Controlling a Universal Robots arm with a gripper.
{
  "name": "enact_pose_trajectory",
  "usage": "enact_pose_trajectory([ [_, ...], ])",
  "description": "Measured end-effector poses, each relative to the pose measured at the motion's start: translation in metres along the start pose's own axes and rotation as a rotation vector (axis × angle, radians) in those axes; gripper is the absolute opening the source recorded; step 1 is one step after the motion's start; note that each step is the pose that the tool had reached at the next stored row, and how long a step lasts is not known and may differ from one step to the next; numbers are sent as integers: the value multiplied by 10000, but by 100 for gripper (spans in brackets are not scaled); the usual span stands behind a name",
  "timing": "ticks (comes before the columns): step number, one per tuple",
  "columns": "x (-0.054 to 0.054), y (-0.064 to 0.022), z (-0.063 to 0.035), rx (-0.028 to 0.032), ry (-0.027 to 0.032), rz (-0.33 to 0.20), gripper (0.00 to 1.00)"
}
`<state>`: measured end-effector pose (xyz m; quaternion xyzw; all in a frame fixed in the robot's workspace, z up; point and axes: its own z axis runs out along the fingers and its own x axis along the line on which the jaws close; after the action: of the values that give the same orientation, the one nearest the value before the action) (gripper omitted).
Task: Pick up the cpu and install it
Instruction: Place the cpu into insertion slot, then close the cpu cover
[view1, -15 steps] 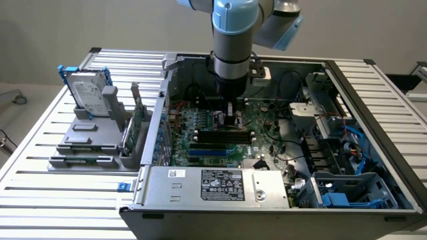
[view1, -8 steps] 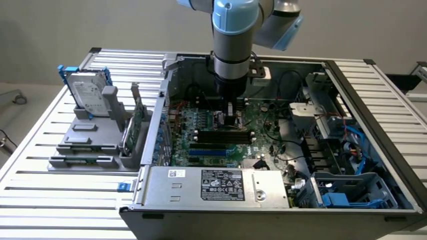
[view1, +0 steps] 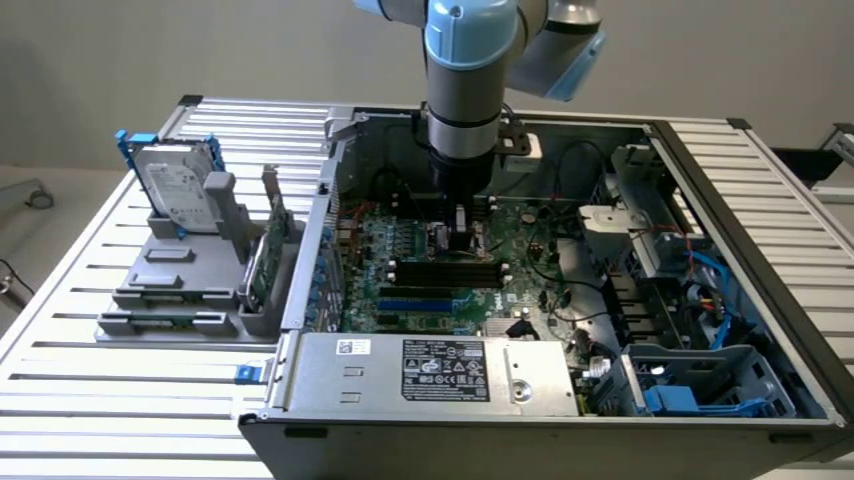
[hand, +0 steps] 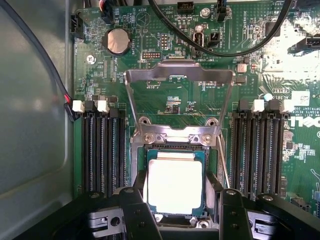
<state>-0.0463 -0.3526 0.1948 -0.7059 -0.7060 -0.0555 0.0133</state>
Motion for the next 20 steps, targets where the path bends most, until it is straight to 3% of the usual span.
enact_pose_trajectory([
  [20, -4, 0, 4, 4, -7, -64, 54],
])
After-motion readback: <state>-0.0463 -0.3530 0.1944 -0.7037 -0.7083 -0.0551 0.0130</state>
